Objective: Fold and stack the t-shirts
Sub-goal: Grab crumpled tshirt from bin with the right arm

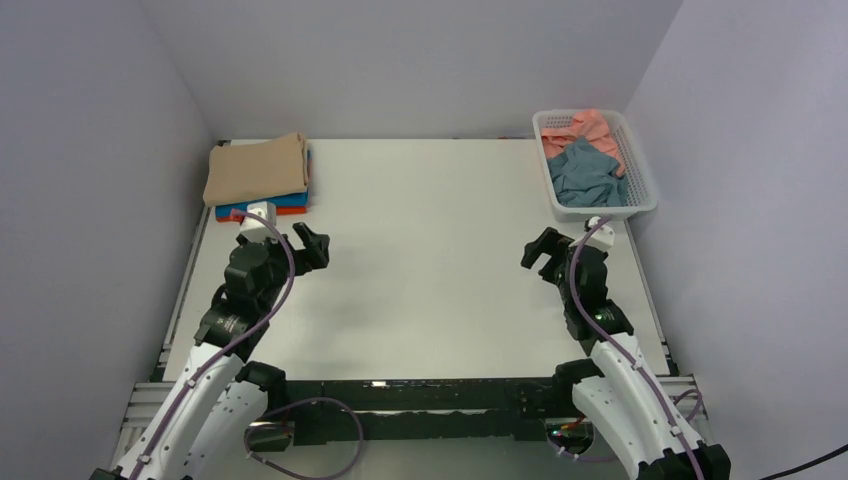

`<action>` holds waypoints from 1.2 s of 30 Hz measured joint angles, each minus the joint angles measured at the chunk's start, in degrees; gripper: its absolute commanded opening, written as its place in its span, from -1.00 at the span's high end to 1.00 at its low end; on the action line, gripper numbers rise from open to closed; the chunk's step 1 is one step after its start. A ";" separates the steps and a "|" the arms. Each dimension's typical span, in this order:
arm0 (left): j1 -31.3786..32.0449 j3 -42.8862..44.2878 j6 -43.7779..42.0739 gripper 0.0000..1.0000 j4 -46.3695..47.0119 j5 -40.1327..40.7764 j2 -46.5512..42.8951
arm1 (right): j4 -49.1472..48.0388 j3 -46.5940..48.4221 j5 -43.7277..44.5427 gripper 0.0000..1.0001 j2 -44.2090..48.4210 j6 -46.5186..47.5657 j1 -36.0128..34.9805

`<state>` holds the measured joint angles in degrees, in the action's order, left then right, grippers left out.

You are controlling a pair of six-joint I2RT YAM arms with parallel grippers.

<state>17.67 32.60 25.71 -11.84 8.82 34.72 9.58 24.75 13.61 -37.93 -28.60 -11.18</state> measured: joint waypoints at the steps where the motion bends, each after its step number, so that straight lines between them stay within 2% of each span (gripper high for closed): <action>1: 0.00 0.00 0.00 -0.99 0.00 0.00 0.00 | -0.37 0.00 -0.24 -1.00 -0.37 0.00 0.00; 5: 0.00 0.00 -0.04 -0.99 0.00 -0.02 0.09 | -2.60 1.77 -0.94 -1.00 -4.61 0.07 0.00; 9: 0.00 0.00 -0.11 -0.99 0.00 0.04 0.81 | -3.91 8.39 -1.07 -1.00 -12.41 0.42 0.00; 15: 0.00 0.00 -0.57 -0.99 0.02 0.09 2.03 | 0.00 33.64 2.84 -1.00 -33.55 1.03 2.95; 20: 0.00 -0.02 -0.68 -0.99 0.17 0.90 2.69 | 1.73 46.25 2.47 -0.98 -47.19 1.42 10.58; 26: 0.00 -0.02 -1.07 -0.99 0.37 1.75 3.65 | 11.13 66.10 3.54 -0.91 -65.90 3.56 16.17; 36: 0.00 -0.02 -1.14 -0.99 0.35 2.47 5.77 | 17.84 77.83 2.32 -0.67 -82.55 4.39 21.05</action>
<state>17.67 32.58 24.58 -11.49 11.29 40.49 27.42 102.59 15.92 -120.49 -24.21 9.87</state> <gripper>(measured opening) 0.994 0.853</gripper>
